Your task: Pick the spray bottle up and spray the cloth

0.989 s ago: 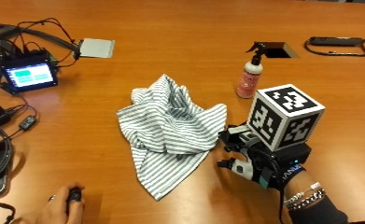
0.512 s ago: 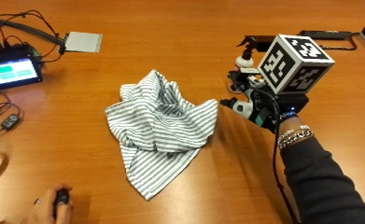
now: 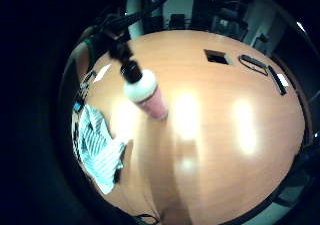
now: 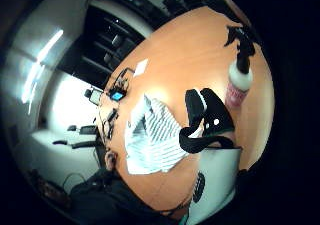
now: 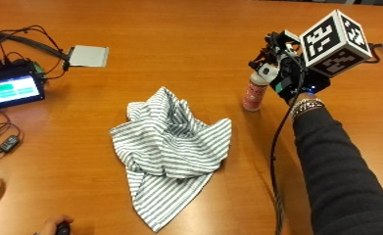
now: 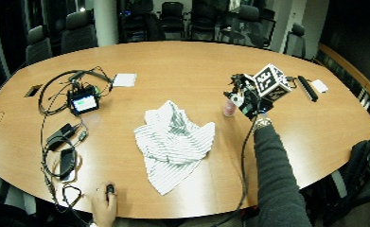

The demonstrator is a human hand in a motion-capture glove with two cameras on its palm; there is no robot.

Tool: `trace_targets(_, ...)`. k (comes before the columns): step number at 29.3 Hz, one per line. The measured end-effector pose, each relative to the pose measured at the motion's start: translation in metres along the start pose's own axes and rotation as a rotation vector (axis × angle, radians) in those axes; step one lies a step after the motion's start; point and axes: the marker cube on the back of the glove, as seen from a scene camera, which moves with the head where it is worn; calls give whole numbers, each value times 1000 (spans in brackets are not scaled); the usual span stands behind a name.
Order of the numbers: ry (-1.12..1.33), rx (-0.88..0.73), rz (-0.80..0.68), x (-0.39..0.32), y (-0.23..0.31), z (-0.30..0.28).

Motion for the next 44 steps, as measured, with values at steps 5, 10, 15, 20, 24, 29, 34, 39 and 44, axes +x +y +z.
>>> trace_targets(5,-165,-21,163,23,-10,22)
trace_targets(10,-252,12,267,42,-1,44)
trace_targets(15,-339,145,353,49,7,50)
trace_targets(20,-367,215,302,48,9,54)
trace_targets(24,-431,301,198,61,21,60)
trace_targets(29,-378,469,146,66,49,58)
trace_targets(34,-342,503,137,68,64,59)
trace_targets(39,-386,413,146,67,57,74)
trace_targets(44,-481,134,103,42,69,90)
